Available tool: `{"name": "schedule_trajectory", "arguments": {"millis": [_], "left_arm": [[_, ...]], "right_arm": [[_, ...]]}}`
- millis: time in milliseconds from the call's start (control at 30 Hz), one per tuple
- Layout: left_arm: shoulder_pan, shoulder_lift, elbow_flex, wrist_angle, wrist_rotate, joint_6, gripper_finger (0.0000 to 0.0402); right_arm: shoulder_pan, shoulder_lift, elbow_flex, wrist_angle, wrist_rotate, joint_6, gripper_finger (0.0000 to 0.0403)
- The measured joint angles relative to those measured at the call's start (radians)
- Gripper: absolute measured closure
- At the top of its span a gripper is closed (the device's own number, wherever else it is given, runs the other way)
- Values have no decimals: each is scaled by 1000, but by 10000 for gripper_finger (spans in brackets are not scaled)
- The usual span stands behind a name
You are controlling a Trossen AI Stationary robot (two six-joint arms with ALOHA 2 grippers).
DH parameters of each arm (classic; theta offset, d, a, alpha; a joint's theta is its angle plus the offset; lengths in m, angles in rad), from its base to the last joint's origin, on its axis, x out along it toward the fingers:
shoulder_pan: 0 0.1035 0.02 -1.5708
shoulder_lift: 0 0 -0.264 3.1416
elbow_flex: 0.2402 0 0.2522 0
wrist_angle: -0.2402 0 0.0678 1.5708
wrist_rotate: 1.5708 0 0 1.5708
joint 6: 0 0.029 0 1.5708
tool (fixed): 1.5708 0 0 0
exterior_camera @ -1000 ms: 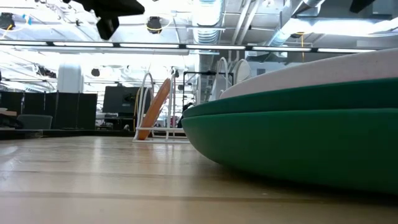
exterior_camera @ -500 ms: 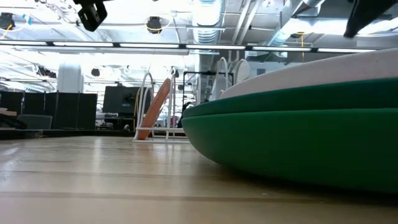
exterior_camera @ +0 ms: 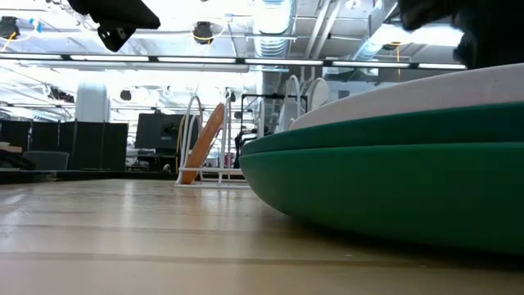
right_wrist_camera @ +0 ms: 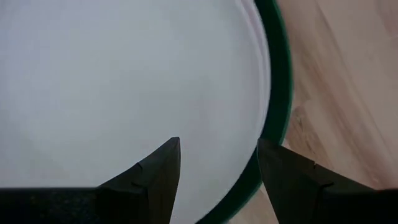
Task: Sort dishes
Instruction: Put the small white plate in the dish rack
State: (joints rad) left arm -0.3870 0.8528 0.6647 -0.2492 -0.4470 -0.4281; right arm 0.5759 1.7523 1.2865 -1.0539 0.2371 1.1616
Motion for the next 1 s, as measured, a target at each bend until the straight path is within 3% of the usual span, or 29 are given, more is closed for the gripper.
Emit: {"name": "schedule_trajectory", "arguments": {"millis": [1000], "left_arm": [[0, 0, 0, -52, 25, -69, 391]], "right_arm": [[-41, 3, 0, -48, 0, 4, 186]]}}
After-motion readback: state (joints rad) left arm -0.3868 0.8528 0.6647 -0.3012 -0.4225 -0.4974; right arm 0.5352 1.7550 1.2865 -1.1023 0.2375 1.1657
